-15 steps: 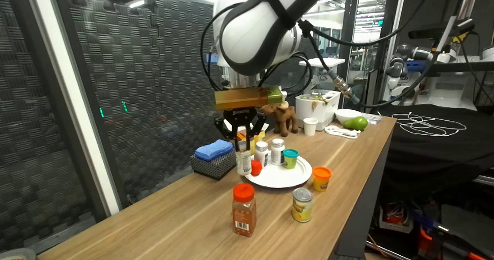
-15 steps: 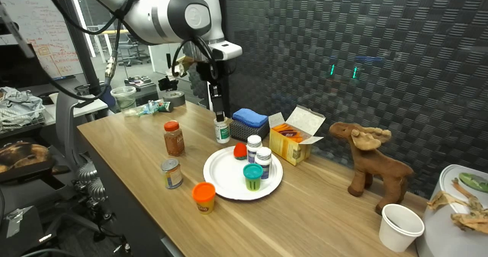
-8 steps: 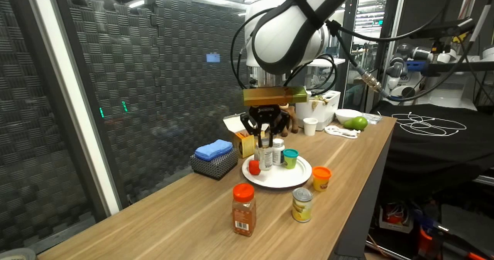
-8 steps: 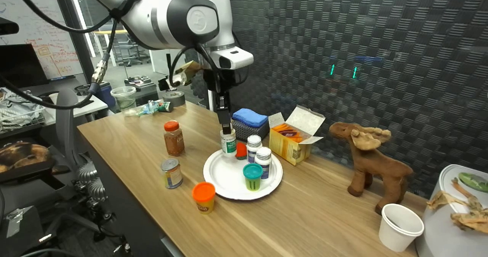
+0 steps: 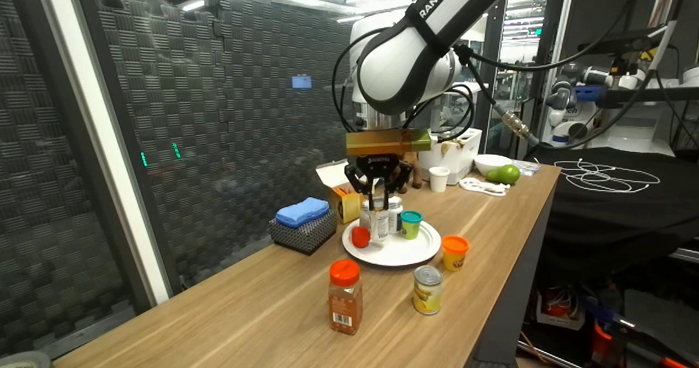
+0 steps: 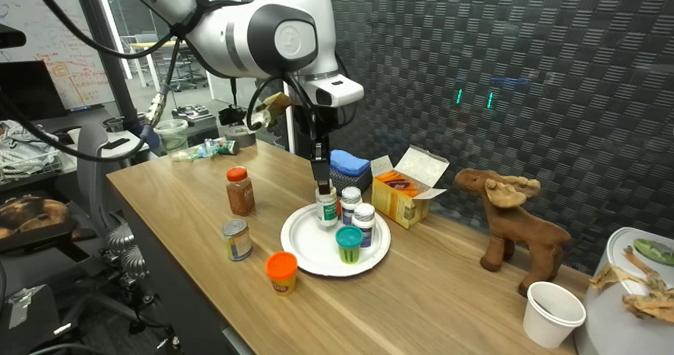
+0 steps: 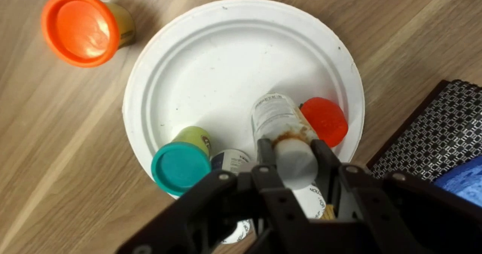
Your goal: Put the orange object and the bottles on the plate
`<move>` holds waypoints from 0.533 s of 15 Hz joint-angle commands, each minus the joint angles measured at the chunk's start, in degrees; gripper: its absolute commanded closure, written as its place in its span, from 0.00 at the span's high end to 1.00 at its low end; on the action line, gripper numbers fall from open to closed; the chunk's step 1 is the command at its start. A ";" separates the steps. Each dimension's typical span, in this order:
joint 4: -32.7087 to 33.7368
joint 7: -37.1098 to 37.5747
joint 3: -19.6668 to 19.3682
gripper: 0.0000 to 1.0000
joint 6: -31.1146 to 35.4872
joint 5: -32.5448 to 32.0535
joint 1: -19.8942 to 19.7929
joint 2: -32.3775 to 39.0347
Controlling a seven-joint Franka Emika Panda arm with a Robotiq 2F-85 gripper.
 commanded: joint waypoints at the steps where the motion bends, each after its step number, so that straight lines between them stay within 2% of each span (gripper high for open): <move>1: 4.30 1.50 -0.96 0.16 0.93 0.16 0.35 3.75; 8: 4.14 1.74 -2.35 0.16 2.77 0.97 -0.49 4.48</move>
